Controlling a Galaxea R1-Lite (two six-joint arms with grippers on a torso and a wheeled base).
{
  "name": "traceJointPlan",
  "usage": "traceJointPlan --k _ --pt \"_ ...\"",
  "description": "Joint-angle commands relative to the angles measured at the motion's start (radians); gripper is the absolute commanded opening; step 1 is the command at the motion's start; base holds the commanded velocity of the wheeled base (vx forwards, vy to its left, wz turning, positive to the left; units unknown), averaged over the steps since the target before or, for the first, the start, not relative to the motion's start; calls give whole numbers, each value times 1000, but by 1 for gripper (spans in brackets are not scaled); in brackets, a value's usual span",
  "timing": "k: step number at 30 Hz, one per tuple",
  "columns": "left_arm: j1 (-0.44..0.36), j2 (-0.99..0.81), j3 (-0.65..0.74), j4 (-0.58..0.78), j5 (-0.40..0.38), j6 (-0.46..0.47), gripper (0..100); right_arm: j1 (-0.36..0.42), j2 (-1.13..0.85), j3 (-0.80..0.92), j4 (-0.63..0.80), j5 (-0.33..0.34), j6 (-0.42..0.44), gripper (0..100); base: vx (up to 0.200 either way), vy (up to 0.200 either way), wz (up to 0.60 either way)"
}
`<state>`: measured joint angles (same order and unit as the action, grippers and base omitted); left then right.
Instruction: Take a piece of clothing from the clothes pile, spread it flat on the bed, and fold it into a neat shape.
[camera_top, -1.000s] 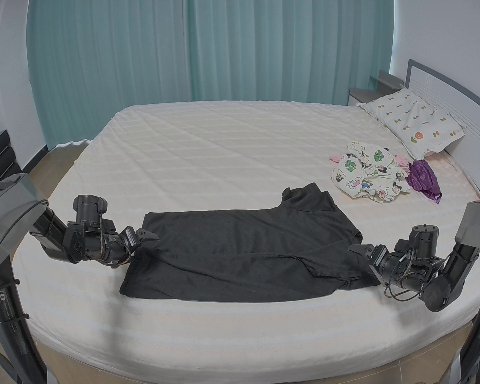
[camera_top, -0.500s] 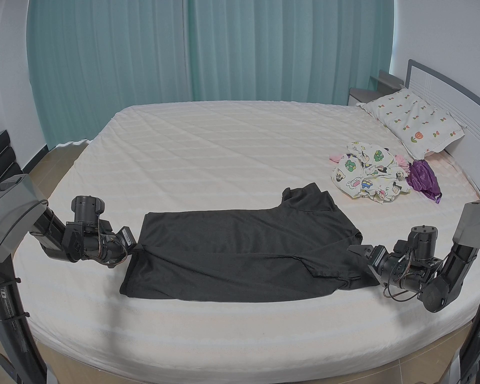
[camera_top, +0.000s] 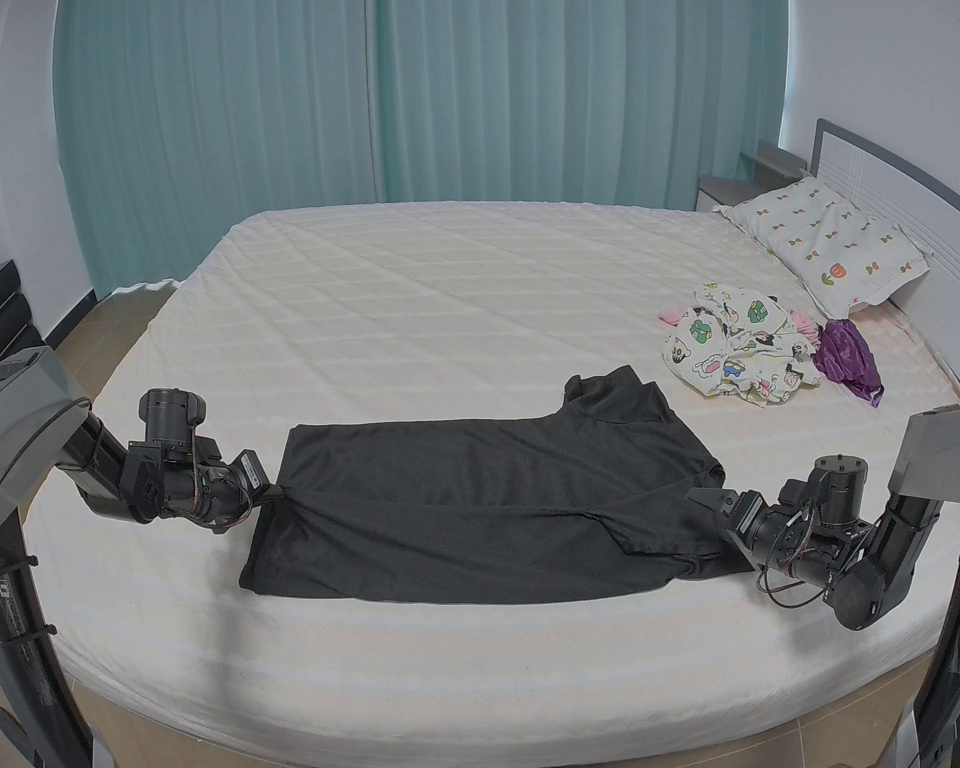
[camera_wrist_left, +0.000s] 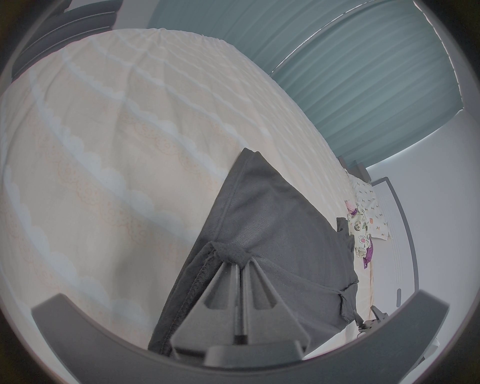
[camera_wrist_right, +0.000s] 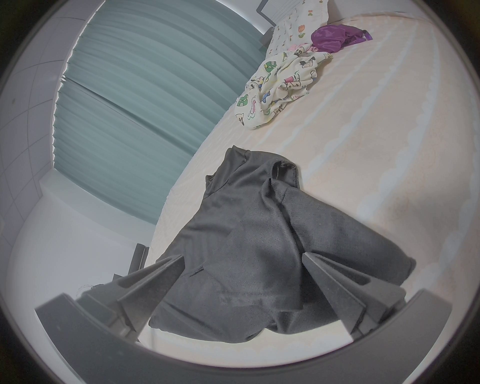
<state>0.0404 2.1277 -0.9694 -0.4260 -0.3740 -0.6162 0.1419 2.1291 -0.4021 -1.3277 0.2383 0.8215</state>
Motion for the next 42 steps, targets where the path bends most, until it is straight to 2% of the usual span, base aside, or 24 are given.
traceJointPlan --k 1,10,18,31,32,42 --pt "-1 -3 0 0 0 0 0 -2 29 -27 -1 1 -1 100 0 0 0" --pt "-1 -3 0 1 0 0 0 -10 109 -124 10 -1 -5 100 0 0 0" --pt "-1 -3 1 1 0 0 0 -50 124 -207 30 9 -5 100 0 0 0" --pt "-1 -3 3 3 0 0 0 -30 167 -280 62 12 -4 100 0 0 0" --pt "-1 -3 3 3 0 0 0 -28 167 -284 62 10 -4 0 0 0 0" --pt "-1 0 -2 1 0 0 0 -41 161 -280 47 1 1 0 0 0 0"
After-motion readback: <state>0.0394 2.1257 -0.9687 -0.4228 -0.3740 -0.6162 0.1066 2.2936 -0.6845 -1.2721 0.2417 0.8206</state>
